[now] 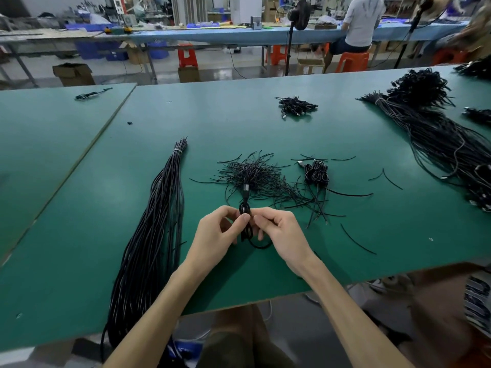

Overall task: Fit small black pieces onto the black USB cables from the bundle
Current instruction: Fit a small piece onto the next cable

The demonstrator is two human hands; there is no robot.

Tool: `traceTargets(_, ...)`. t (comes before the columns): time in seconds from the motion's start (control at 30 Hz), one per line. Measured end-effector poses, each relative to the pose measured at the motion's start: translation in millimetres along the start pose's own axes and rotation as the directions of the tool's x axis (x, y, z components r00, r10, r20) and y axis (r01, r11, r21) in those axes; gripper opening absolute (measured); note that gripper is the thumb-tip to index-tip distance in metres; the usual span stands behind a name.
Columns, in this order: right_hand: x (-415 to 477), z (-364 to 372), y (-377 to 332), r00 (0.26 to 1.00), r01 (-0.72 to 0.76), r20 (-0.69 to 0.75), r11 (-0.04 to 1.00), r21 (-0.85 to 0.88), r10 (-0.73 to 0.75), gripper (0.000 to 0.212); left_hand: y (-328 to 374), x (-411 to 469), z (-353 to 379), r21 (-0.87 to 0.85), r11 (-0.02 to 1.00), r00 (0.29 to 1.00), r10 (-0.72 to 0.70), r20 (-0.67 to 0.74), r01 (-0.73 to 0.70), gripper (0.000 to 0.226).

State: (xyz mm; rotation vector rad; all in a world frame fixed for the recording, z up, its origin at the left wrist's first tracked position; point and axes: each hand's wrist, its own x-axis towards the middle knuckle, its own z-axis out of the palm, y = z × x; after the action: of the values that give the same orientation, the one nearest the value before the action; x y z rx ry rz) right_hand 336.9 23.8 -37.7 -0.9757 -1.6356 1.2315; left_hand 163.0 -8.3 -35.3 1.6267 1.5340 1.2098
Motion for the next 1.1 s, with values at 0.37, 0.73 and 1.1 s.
traceTargets(0.37, -3, 2, -6, 0.998, -0.038, 0.050, 0.999, 0.011, 0.038, 0.035, 3, -2, -7, -0.110, 0.994, 1.000, 0.016, -0.025, -0.019, 0.006)
traceTargets(0.73, -5, 11, -4, 0.961, 0.101, -0.240, 0.984, -0.148, -0.135, 0.026, 5, 0, -5, -0.152, 0.988, 0.984, -0.057, -0.167, 0.031, 0.020)
traceTargets(1.1, -8, 17, -6, 0.994, 0.113, 0.018, 0.950, -0.290, -0.112, 0.014, 8, 2, -18, -0.436, 0.900, 0.956, -0.136, -0.259, 0.010, 0.034)
